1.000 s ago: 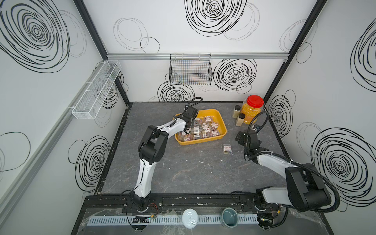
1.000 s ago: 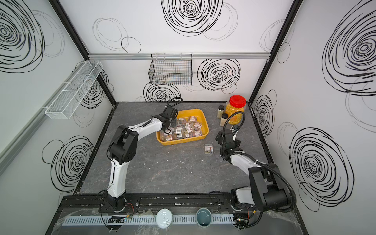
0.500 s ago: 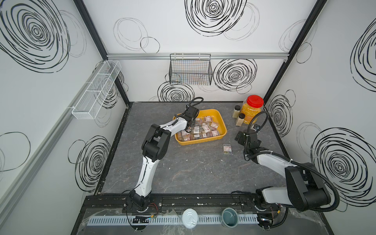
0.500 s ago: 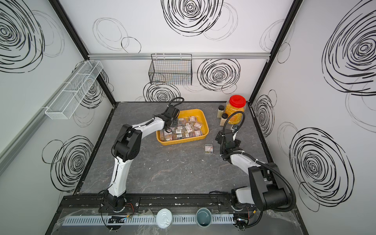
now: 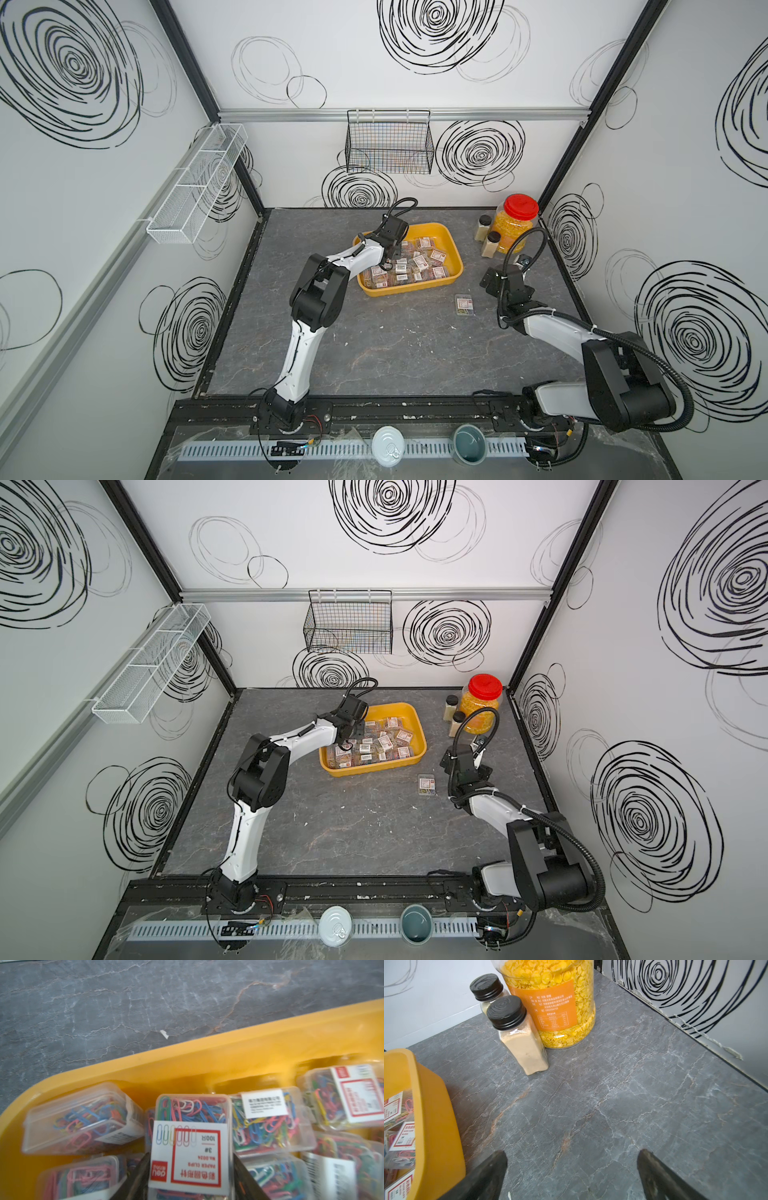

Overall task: Take the paper clips out of the storage box
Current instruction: Pick up the boxed paper clips from the storage box, then place the boxed paper clips at the center of the board.

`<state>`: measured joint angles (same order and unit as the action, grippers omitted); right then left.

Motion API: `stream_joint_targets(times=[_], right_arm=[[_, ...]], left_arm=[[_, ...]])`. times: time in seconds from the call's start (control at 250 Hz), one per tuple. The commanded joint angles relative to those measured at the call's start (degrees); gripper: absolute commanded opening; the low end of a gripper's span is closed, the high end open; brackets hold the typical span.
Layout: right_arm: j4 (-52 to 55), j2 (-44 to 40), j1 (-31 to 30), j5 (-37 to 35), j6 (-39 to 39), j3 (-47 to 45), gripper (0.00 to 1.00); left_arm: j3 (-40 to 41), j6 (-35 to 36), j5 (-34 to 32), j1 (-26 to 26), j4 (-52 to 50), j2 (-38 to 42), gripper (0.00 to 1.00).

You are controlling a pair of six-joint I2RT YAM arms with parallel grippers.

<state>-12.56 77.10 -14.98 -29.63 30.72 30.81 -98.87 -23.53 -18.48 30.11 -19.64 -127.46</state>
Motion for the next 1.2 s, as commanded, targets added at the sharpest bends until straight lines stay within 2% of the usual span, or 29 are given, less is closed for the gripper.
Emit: stream_joint_targets(times=[0.0,0.296,0.519,1.031,1.195], right_arm=[[3.2,0.4,0.7,-2.1,2.0,2.0,1.00],[2.7,0.2,0.3,-0.7,1.5,1.5,1.00],[3.0,0.5,0.2,-0.2,1.2,1.8,1.00],[-1.9,-8.6,-0.3,2.3,-0.7,-5.6,1.00],[-2.4,-9.9,-0.6,2.3,-0.8,-6.5,1.00]], left_arm=[[1.0,-2.1,-1.0,2.8,1.0,7.1,0.44],[16.5,-4.2,-8.5,7.1,4.6,23.9,0.40],[28.7,-9.6,-13.7,14.0,7.1,35.9,0.38],[49.2,-25.5,-24.4,31.0,7.2,49.7,0.35],[54.8,-29.6,-25.6,34.5,9.3,52.4,0.34]])
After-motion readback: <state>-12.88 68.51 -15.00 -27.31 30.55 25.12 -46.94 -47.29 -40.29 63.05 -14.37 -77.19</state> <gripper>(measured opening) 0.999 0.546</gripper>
